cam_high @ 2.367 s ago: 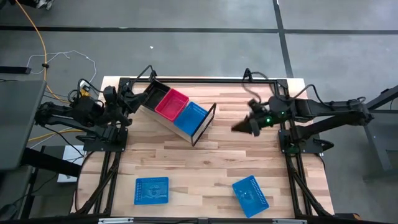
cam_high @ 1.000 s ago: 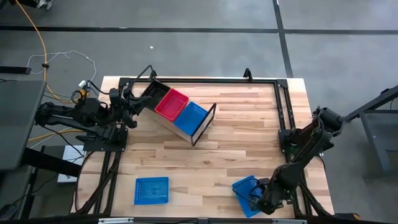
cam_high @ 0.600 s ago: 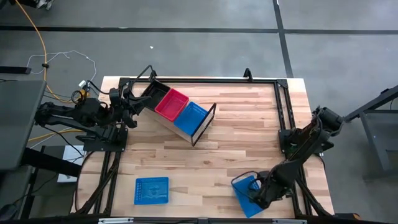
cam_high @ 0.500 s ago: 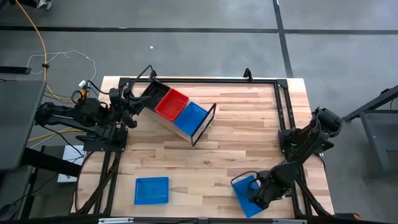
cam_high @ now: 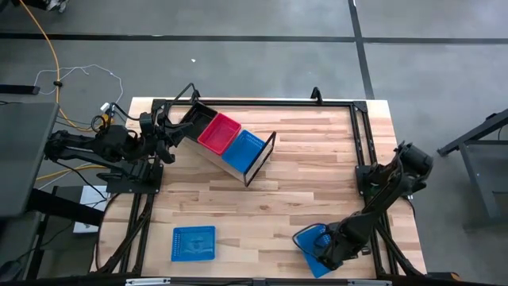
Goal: Stack baskets on shelf by color
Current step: Stack the right blue bin into the blue bin on the shelf
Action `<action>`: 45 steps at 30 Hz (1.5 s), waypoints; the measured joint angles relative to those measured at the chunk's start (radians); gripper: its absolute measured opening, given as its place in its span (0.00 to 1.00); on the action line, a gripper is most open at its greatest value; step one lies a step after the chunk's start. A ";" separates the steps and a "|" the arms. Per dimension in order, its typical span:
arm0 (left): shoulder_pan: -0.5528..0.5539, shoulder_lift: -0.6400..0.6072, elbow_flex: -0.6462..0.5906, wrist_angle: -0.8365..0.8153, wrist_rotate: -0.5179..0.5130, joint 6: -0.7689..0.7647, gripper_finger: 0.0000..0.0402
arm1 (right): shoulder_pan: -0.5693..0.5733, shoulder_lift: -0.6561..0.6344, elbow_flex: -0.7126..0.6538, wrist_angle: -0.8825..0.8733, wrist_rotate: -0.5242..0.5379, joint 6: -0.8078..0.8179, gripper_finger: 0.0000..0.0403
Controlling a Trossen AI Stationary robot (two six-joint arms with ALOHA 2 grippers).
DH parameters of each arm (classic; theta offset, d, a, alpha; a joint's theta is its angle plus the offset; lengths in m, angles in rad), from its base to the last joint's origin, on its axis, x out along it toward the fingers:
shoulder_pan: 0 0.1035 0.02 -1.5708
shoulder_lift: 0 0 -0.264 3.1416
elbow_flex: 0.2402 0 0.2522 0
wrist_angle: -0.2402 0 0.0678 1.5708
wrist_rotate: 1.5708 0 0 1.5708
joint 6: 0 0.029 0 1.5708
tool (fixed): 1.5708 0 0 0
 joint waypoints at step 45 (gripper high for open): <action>-0.001 -0.003 0.000 0.030 -0.019 -0.146 0.00 | -1.127 -0.219 0.970 -0.851 0.638 -2.404 0.00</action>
